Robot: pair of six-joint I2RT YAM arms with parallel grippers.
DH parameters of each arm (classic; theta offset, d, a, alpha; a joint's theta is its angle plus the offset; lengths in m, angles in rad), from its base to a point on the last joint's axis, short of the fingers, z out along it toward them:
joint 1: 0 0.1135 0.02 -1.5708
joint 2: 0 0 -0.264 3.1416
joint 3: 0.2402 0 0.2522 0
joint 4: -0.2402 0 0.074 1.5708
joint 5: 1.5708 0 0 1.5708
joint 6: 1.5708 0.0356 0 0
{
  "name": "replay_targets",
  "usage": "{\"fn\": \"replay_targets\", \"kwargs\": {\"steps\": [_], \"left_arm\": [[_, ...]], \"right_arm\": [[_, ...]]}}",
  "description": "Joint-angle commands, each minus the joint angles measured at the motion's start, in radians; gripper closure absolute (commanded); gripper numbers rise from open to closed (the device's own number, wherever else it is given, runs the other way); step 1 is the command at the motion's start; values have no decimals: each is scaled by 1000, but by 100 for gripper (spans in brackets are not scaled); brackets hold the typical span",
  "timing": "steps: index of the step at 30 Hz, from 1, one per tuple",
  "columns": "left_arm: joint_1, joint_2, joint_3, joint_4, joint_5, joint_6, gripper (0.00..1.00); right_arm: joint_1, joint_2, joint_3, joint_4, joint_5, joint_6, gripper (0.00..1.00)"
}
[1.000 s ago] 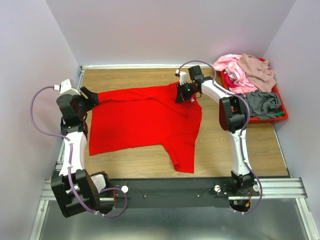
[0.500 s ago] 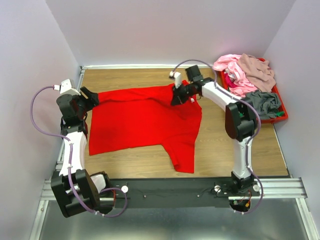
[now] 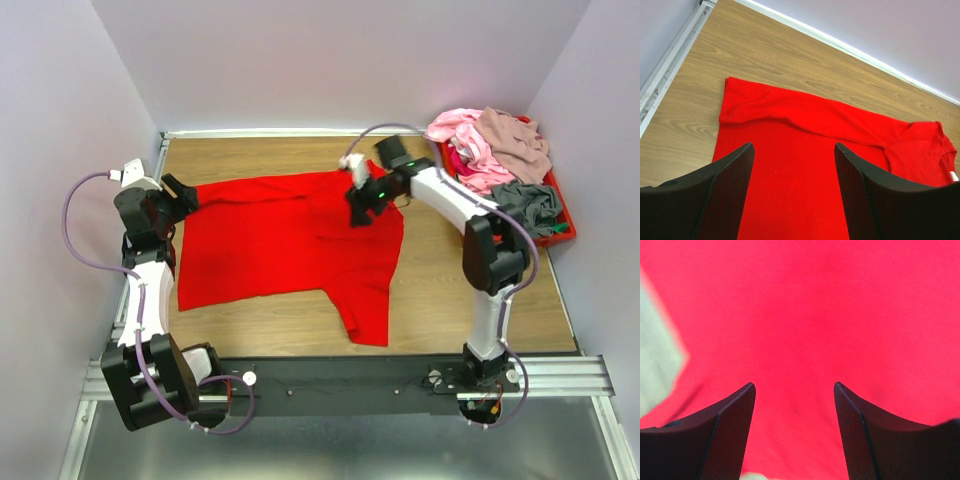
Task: Fold and stack the t-shirts
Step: Fold the tshirt
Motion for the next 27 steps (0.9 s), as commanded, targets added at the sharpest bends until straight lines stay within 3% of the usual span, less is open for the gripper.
{"fn": "replay_targets", "kwargs": {"steps": [1, 2, 5, 15, 22, 25, 27], "left_arm": [[-8, 9, -12, 14, 24, 3, 27], [-7, 8, -13, 12, 25, 0, 27], [-8, 6, -10, 12, 27, 2, 27], [-8, 5, -12, 14, 27, 5, 27], [-7, 0, -10, 14, 27, 5, 27], [-8, -2, -10, 14, 27, 8, 27], [-7, -3, -10, 12, 28, 6, 27]], "right_arm": [[-190, -1, 45, 78, 63, 203, 29], [-254, 17, 46, 86, 82, 296, 30], [-339, 88, 29, 99, 87, 372, 30], [-375, 206, 34, 117, 131, 420, 36], [-386, 229, 14, 114, 51, 438, 66], [-404, 221, 17, 112, 88, 443, 84], [-431, 212, 19, 114, 140, 443, 91]]}}
